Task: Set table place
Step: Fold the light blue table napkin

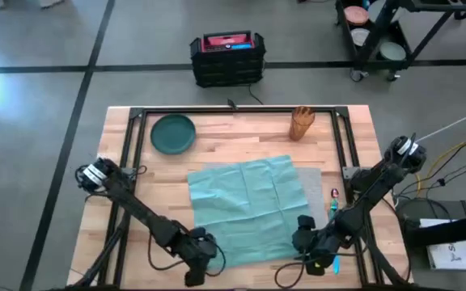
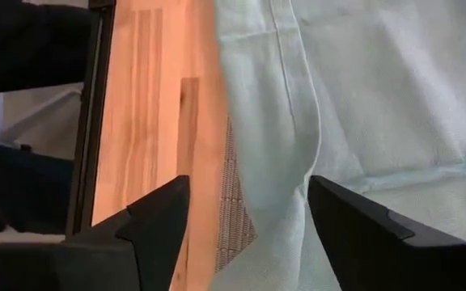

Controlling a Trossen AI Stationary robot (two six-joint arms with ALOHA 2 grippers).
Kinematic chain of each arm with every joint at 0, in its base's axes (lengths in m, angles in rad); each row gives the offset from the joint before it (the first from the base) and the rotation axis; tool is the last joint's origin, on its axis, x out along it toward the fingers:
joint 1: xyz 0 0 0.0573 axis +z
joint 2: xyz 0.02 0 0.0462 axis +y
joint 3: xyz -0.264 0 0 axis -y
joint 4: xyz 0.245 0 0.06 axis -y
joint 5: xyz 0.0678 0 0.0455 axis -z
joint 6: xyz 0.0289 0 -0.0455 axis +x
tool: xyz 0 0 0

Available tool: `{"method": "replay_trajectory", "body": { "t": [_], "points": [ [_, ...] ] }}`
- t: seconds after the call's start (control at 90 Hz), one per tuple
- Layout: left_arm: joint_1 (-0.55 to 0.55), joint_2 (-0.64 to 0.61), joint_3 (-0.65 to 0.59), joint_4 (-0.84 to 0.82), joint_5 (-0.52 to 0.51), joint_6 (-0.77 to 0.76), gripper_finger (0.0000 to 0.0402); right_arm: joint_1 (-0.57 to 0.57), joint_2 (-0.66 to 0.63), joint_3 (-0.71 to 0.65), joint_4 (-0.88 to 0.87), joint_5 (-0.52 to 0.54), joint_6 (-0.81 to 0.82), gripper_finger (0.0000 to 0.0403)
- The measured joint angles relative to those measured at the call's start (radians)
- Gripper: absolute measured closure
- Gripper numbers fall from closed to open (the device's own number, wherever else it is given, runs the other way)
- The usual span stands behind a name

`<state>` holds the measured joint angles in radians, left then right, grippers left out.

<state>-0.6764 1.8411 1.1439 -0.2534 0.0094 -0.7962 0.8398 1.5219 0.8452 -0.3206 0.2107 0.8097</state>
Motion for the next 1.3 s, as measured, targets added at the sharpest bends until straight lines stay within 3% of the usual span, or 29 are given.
{"method": "replay_trajectory", "body": {
  "t": [0.3, 0.511, 0.689, 0.778, 0.989, 1.122, 1.3],
  "points": [
    [0.01, -0.033, 0.007, -0.007, -0.065, 0.028, 0.0282, 0.0, 0.0, 0.0, -0.016, -0.016, 0.009, 0.0174],
    [0.025, -0.029, 0.007, -0.01, -0.074, 0.028, 0.0293, 0.0, -0.028, 0.0, -0.12, -0.205, 0.114, 0.0159],
    [0.026, -0.029, 0.006, -0.009, -0.077, 0.028, 0.0367, 0.048, -0.047, 0.0, -0.145, -0.259, 0.259, 0.015],
    [0.025, -0.029, 0.006, -0.009, -0.077, 0.027, 0.0395, 0.102, -0.041, 0.0, -0.14, -0.205, 0.329, 0.0148],
    [0.026, -0.029, 0.006, -0.009, -0.08, 0.03, 0.0394, 0.22, 0.01, 0.0, -0.071, -0.017, 0.48, 0.0162],
    [0.027, -0.029, 0.006, -0.009, -0.08, 0.031, 0.0398, 0.26, 0.034, 0.02, -0.058, 0.069, 0.467, 0.0176],
    [0.029, -0.028, 0.006, -0.009, -0.08, 0.031, 0.04, 0.264, 0.038, 0.128, -0.167, 0.07, 0.37, 0.0195]
  ]
}}
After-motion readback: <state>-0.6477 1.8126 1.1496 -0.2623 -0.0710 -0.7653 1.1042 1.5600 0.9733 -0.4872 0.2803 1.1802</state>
